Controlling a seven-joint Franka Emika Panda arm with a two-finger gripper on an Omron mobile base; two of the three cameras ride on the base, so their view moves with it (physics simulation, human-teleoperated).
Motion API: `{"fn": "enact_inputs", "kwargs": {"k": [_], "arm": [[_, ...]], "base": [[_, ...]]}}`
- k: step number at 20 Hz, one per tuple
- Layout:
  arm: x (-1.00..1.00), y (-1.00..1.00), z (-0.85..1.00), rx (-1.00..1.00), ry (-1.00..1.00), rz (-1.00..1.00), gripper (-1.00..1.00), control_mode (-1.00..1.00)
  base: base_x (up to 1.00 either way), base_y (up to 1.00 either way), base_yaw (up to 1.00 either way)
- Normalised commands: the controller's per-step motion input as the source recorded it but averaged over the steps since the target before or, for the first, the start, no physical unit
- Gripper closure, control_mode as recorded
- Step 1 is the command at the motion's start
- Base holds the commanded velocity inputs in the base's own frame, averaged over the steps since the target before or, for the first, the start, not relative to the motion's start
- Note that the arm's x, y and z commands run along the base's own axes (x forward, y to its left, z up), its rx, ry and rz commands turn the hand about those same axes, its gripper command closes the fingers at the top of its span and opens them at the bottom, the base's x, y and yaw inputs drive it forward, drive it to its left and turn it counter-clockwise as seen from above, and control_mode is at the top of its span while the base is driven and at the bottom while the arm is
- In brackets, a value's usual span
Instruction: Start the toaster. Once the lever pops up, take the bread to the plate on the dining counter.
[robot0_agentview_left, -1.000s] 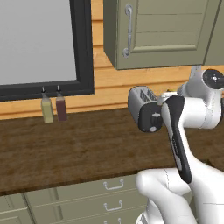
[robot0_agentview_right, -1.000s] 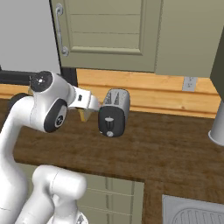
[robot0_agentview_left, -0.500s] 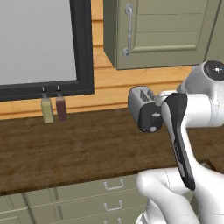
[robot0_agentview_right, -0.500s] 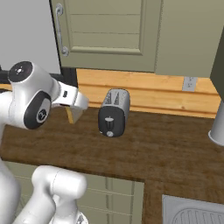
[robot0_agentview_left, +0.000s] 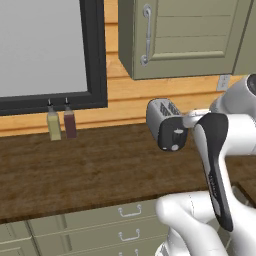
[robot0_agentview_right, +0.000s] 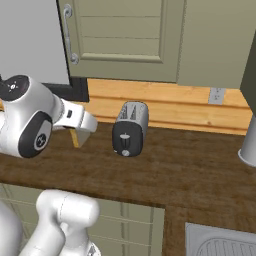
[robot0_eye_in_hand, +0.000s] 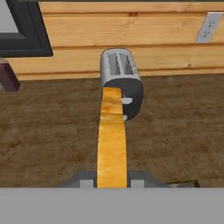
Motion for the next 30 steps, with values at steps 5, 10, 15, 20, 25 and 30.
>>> {"fn": "enact_inputs", "kwargs": {"k": [5, 10, 15, 20, 25, 30], "arm": [[-0.16, 0.0, 0.0, 0.0, 0.0, 0.06, 1.0, -1.0], [-0.02, 0.0, 0.0, 0.0, 0.0, 0.02, 1.0, -1.0], [0.0, 0.0, 0.0, 0.0, 0.0, 0.0, 1.0, -1.0], [0.0, 0.0, 0.0, 0.0, 0.0, 0.0, 1.0, 1.0], [0.0, 0.0, 0.0, 0.0, 0.0, 0.0, 1.0, 1.0], [0.0, 0.0, 0.0, 0.0, 0.0, 0.0, 1.0, 1.0]], "base": [[0.0, 0.0, 0.0], [0.0, 0.0, 0.0], [0.0, 0.0, 0.0], [-0.45, 0.36, 0.07], [-0.51, 1.0, 0.44], [-0.22, 0.95, 0.8]]}}
